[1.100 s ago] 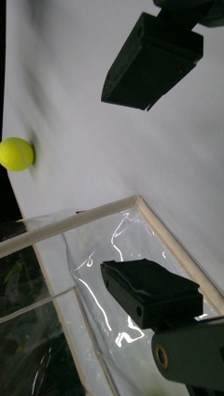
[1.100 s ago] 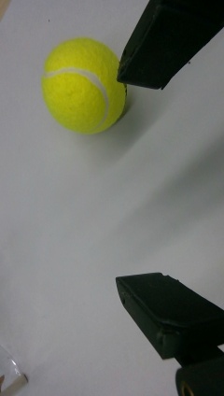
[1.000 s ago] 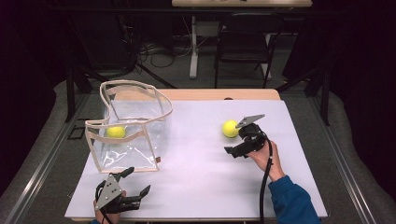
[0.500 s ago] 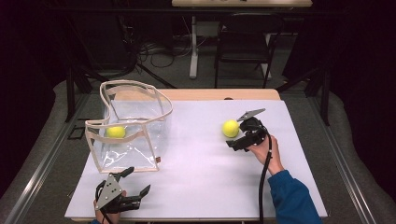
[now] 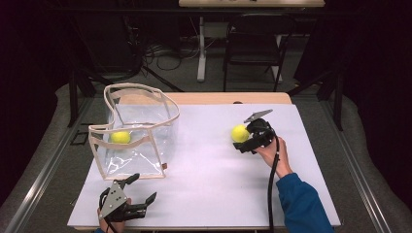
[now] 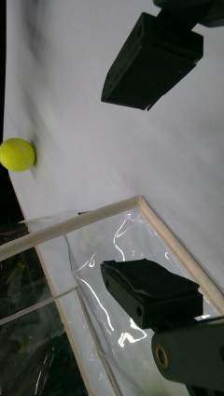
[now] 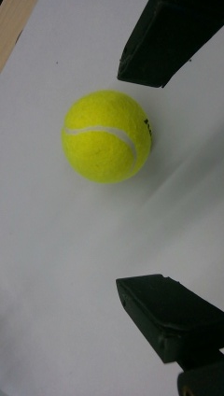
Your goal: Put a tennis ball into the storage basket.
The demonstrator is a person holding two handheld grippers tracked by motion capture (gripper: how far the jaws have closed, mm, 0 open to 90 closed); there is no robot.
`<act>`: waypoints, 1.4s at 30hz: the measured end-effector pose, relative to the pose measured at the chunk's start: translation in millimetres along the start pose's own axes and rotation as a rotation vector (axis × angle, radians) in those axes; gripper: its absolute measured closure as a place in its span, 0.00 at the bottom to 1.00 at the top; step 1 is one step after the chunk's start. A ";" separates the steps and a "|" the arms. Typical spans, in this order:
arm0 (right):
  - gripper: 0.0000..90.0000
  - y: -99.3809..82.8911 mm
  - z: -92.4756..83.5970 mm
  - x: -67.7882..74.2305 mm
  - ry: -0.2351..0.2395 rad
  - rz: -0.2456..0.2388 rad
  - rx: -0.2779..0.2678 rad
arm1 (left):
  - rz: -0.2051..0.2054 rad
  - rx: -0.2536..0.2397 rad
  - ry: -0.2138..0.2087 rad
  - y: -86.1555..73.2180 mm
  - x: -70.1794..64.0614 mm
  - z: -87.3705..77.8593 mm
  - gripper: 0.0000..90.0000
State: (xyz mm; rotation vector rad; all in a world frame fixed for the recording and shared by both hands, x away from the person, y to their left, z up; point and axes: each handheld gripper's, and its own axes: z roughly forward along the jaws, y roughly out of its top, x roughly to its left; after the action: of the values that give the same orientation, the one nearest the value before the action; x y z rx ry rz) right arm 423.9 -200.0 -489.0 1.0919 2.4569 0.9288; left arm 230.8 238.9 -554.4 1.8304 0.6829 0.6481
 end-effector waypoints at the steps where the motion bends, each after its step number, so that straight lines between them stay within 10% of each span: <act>1: 0.02 0.8 1.4 -1.0 -0.007 0.002 0.002 | -0.004 -0.001 0.001 -0.2 0.2 0.2 0.18; 42: 0.00 17.9 57.8 -31.2 0.022 0.110 0.051 | -0.002 -0.003 -0.009 -0.4 0.2 0.7 0.18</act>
State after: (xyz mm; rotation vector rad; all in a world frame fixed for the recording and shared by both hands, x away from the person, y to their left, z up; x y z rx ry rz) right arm 483.4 -188.8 -520.1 1.2513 2.4727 0.9185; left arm 231.4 238.7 -554.9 1.8287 0.6769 0.6388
